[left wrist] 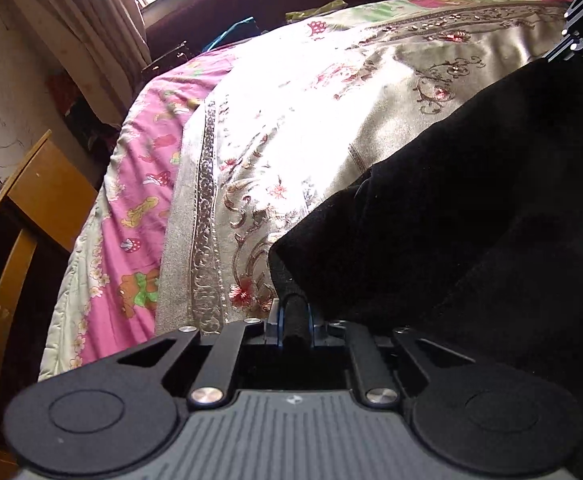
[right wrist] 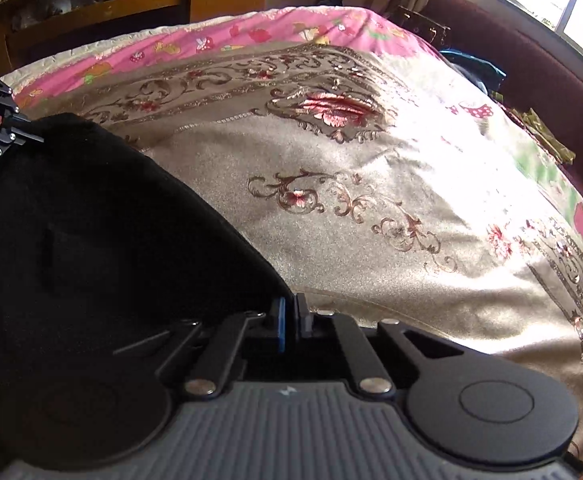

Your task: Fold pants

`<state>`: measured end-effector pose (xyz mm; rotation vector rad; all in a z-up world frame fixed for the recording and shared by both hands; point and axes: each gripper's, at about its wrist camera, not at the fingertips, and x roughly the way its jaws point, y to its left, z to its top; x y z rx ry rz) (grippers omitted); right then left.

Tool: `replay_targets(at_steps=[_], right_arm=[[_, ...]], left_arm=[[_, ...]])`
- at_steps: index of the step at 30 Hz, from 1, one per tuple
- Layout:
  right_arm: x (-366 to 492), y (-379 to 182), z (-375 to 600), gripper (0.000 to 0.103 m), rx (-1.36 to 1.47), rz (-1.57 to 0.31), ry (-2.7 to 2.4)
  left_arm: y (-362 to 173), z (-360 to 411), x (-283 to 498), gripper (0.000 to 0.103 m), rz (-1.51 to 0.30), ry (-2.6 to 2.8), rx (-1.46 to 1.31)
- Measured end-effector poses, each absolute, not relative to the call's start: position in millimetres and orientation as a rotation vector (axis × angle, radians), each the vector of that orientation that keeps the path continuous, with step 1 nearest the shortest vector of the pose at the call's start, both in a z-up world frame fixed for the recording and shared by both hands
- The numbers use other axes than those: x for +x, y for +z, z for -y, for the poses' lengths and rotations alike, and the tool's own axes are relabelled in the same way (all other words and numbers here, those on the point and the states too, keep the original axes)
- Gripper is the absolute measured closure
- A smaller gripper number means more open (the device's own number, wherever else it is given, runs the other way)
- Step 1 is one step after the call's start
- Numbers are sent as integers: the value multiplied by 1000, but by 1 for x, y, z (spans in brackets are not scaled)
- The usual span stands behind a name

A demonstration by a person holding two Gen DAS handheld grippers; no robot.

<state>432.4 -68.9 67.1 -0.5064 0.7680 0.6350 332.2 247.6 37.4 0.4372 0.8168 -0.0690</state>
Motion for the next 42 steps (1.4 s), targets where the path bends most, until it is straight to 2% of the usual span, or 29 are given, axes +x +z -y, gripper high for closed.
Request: replay_targets(at_steps=[3, 7, 10, 13, 15, 18, 19, 22, 24, 30, 32, 34, 36, 38, 40, 41, 42], right_arm=[[370, 107, 90, 99, -480, -673, 645], [263, 130, 114, 99, -455, -617, 657], [183, 113, 116, 99, -435, -668, 664], [121, 69, 104, 99, -448, -788, 682], [93, 37, 94, 98, -543, -814, 666], [80, 16, 86, 96, -577, -831, 643], [80, 17, 84, 92, -578, -818, 636], [79, 24, 70, 88, -666, -757, 649], [75, 27, 65, 83, -706, -723, 647], [63, 27, 36, 79, -707, -650, 726], [62, 29, 19, 77, -661, -642, 795], [65, 28, -5, 64, -626, -626, 845], [70, 23, -28, 62, -612, -591, 879], [75, 16, -54, 60, -623, -553, 886], [79, 10, -74, 58, -615, -535, 903], [81, 5, -84, 59, -618, -521, 908], [81, 1, -93, 64, -629, -514, 905]], left_arm=[[68, -242, 285, 78, -686, -38, 413], [87, -224, 194, 77, -545, -39, 364], [65, -203, 127, 76, -541, -38, 374], [27, -192, 77, 75, -612, -43, 380], [7, -186, 49, 69, -633, -32, 421], [1, -184, 22, 68, -637, -12, 399], [4, -185, 13, 67, -627, -4, 393], [8, -183, 3, 59, -623, -12, 429], [0, -177, -4, 51, -603, 4, 511], [-26, -157, -3, 47, -485, 56, 774], [-32, -151, -1, 46, -456, 11, 843], [-39, -150, 6, 46, -446, 17, 910], [-41, -159, 15, 46, -445, 43, 924], [-34, -163, 17, 53, -415, 74, 929], [-28, -165, 17, 69, -396, 79, 927], [-26, -167, 17, 71, -396, 84, 926], [-27, -168, 16, 72, -399, 79, 928]])
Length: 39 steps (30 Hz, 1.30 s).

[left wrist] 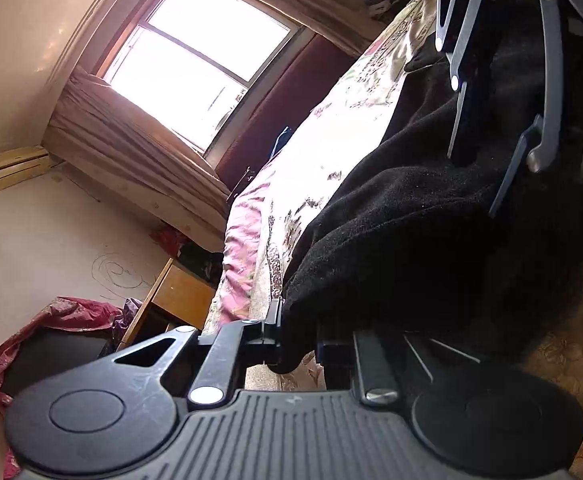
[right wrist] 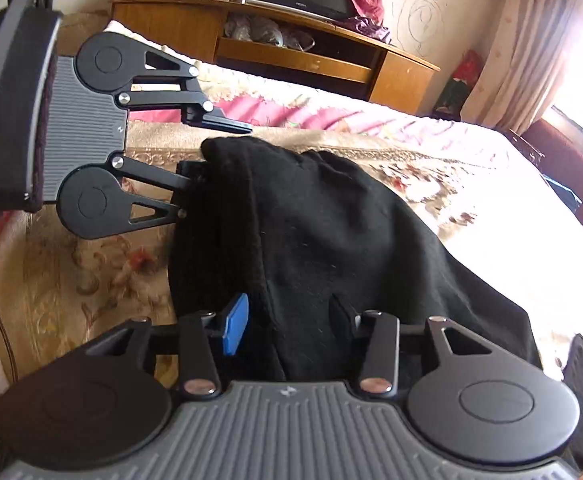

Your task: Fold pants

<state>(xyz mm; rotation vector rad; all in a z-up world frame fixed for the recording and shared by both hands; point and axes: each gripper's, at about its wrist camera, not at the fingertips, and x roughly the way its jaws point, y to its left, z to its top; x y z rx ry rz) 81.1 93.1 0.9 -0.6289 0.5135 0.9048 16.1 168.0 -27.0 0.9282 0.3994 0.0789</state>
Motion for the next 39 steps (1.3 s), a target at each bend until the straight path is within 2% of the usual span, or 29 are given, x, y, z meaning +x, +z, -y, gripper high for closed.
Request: replay_targets(at_steps=[1, 2, 8, 11, 17, 23, 25, 27, 34, 39], right_arm=[[82, -1, -101, 86, -635, -525, 897], [82, -2, -105, 96, -626, -546, 899], [72, -13, -99, 96, -626, -597, 904], [73, -21, -98, 92, -620, -665, 916], [74, 11, -66, 90, -496, -631, 869], [120, 43, 15, 75, -375, -569, 523], [146, 44, 34, 58, -395, -566, 379], [183, 39, 54, 54, -390, -582, 253], [279, 12, 93, 55, -203, -708, 76], [332, -19, 94, 58, -256, -770, -48]], left_arm=[[-27, -169, 15, 72, -396, 82, 934], [-29, -170, 12, 73, -391, 90, 940], [-66, -162, -7, 75, -480, 54, 1021], [-68, -160, -8, 75, -496, 59, 1027], [-34, -167, -21, 73, -536, 89, 903], [10, -151, -32, 73, -513, 122, 639], [18, -133, -27, 73, -498, 68, 535], [20, -104, -16, 73, -477, -15, 462], [9, -16, 23, 72, -530, -261, 257], [0, 38, 42, 72, -543, -352, 264]])
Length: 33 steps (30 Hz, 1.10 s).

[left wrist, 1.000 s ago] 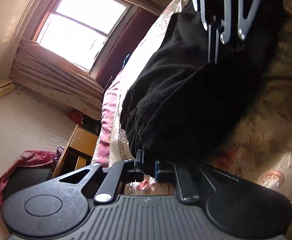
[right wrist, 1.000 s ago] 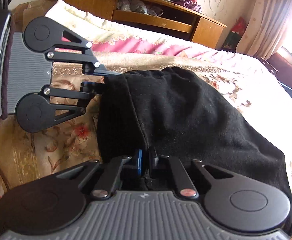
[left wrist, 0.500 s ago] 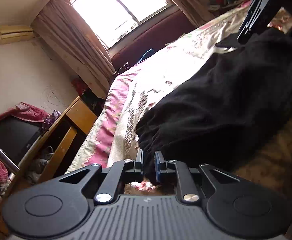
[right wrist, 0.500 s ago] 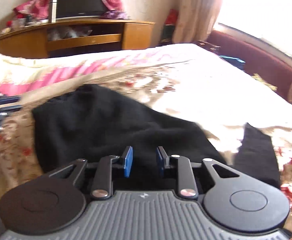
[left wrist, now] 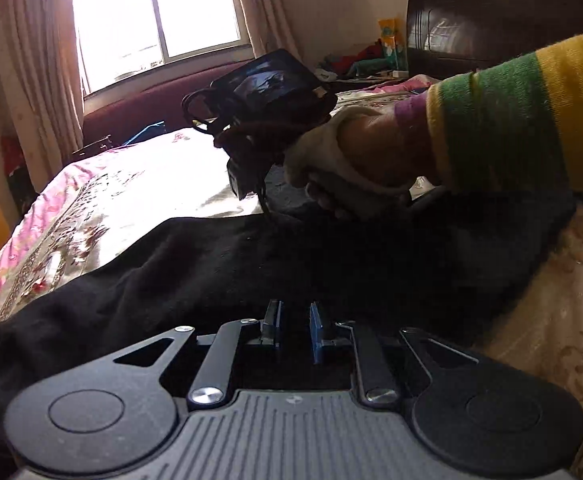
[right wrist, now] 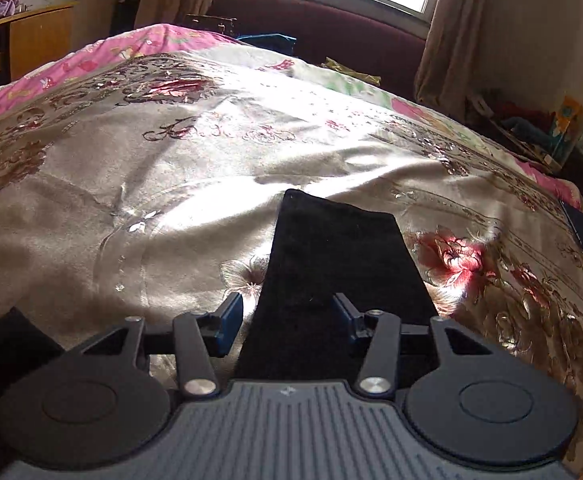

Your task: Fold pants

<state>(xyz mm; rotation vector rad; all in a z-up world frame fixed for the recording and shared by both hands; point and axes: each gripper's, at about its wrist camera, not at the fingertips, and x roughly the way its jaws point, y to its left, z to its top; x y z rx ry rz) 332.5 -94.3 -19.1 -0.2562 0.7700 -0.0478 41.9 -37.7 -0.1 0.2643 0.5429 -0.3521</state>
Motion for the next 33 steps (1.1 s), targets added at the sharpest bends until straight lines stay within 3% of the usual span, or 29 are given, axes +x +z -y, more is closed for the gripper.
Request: replay_targets(at_steps=[2, 4, 12, 16, 20, 27, 33], right_arm=[[339, -26, 113, 65, -167, -807, -37], [336, -18, 136, 99, -47, -825, -19], [244, 80, 270, 100, 237, -615, 37], [184, 103, 343, 100, 364, -543, -22], [114, 89, 405, 100, 511, -526, -123], [27, 7, 485, 101, 743, -642, -339], [27, 26, 431, 94, 342, -588, -185]], left_arm=[[1, 48, 50, 71, -556, -377, 241], [1, 56, 55, 71, -552, -379, 247], [6, 78, 50, 65, -540, -412, 278], [11, 96, 45, 64, -540, -436, 291], [16, 118, 34, 52, -495, -514, 309], [2, 167, 23, 52, -495, -614, 450], [-8, 187, 18, 51, -475, -589, 584]])
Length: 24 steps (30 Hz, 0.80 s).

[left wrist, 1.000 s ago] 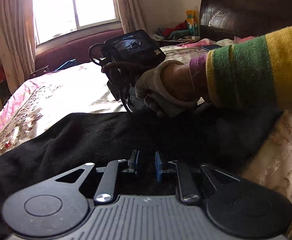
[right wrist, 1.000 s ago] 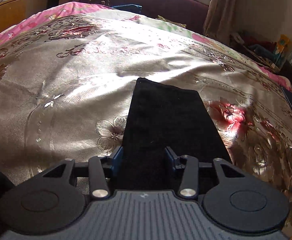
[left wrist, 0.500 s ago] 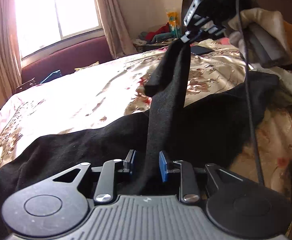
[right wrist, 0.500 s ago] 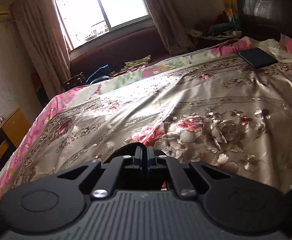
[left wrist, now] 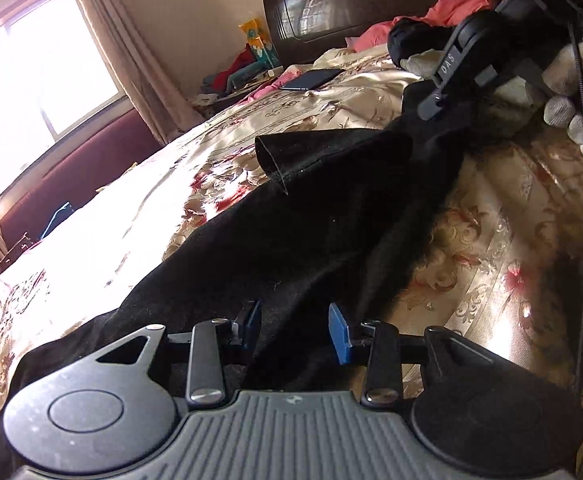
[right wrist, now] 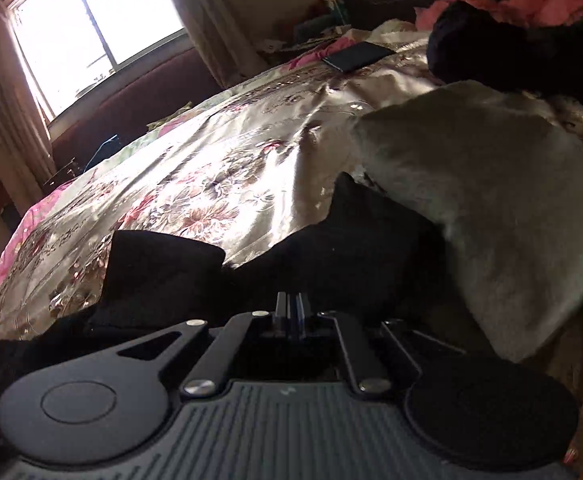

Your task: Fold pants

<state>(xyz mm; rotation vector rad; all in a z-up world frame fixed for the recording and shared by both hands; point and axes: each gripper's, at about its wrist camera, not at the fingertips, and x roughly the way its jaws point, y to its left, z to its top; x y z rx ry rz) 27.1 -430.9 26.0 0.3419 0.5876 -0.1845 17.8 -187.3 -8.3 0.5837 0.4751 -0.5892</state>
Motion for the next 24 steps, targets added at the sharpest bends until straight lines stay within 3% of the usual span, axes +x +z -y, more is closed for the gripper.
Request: replay_targets(at_steps=[2, 3, 4, 6, 9, 11, 13, 20, 24], right_arm=[[34, 31, 401, 82, 180, -571, -94], [38, 32, 383, 59, 63, -566, -52], [41, 30, 368, 43, -42, -551, -28], [50, 20, 337, 42, -272, -533, 20], [70, 2, 317, 45, -419, -546, 25], [84, -4, 318, 56, -412, -564, -6], [92, 3, 337, 100, -264, -591, -41], [52, 58, 459, 100, 381, -503, -181], [37, 57, 502, 100, 600, -497, -191]], left_arm=[[-10, 187, 19, 51, -480, -585, 582], [-10, 187, 19, 51, -479, -583, 579], [-11, 186, 20, 51, -478, -578, 579], [-10, 183, 22, 51, -479, -565, 572], [-12, 178, 28, 51, -500, -556, 540], [-12, 176, 30, 51, -506, -548, 531], [-11, 175, 30, 51, -500, -543, 533], [-11, 182, 28, 51, -448, -568, 565], [-23, 202, 25, 39, -401, -577, 661]])
